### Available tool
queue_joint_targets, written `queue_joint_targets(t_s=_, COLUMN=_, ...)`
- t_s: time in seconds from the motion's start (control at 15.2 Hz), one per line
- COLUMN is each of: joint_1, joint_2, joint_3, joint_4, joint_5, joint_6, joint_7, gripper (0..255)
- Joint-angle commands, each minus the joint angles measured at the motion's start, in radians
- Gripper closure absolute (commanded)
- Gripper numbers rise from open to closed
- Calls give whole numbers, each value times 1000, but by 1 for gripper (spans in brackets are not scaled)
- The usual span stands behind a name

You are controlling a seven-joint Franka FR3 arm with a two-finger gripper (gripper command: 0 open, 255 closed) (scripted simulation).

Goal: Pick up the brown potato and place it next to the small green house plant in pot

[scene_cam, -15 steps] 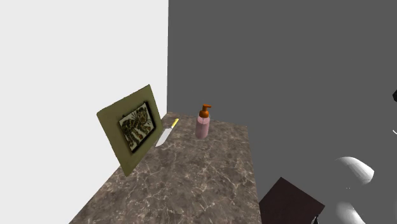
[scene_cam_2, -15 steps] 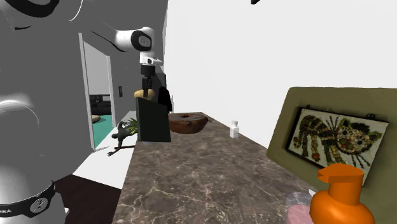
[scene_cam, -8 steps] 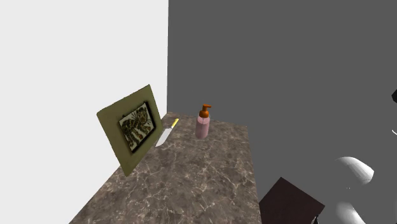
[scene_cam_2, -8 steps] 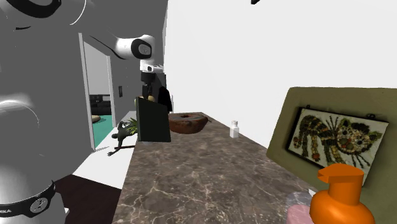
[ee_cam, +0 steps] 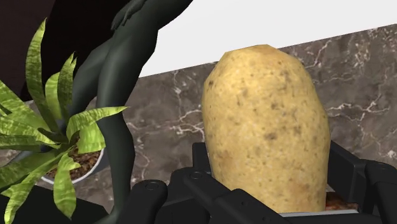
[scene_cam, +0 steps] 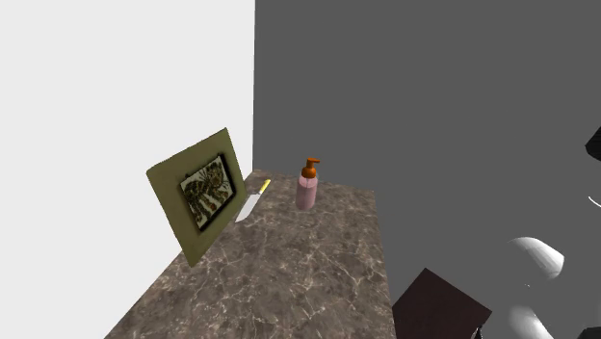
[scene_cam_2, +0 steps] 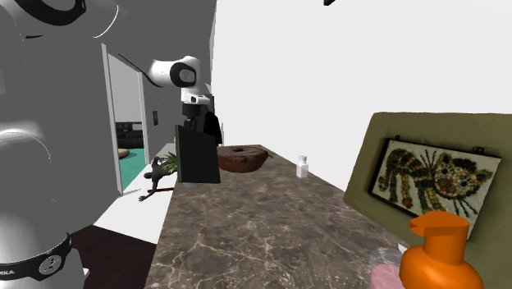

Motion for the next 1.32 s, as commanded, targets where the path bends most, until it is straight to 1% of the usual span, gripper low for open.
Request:
queue_joint_targets(t_s=0.0, joint_1=1, joint_2=12, joint_3=3, joint_4=-19, joint_5=-7, joint_6=29, joint_7=3, gripper=255)
queue_joint_targets(t_s=0.66, joint_1=7, joint_2=90, joint_3=18, joint_4=-101, joint_5=-63, joint_6=167, joint_7=34, gripper=255)
queue_joint_targets(t_s=1.25, joint_1=23, joint_2=186, joint_3=13, joint_4=-155, joint_5=-147, joint_6=289, joint_7=86, gripper=255)
